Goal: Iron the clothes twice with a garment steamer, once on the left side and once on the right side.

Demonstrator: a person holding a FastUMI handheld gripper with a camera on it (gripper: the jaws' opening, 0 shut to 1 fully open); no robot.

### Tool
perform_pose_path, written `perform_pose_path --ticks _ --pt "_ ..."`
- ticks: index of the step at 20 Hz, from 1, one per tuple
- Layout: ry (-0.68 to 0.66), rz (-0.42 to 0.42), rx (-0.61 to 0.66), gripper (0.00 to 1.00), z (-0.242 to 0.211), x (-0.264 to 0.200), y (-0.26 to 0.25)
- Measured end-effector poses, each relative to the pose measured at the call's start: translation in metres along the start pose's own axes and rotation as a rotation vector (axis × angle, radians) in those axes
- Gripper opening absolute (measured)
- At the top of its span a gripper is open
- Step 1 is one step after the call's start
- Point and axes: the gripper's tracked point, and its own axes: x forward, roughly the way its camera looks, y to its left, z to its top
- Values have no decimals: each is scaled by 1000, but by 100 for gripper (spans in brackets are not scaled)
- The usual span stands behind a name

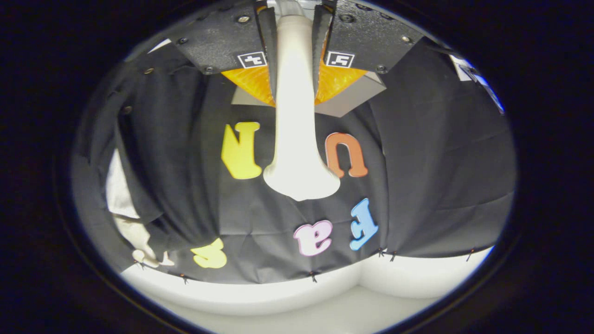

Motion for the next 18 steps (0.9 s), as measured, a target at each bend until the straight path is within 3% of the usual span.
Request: perform_pose_path --ticks 5,8,14,18 --pt "-86 -184 -28 33 25 -71 -76" --pt "-118 -278 -42 33 43 -90 -116" --pt "-188 -363 -73 33 65 -100 -172" --pt "-168 -359 -79 33 55 -85 -196"
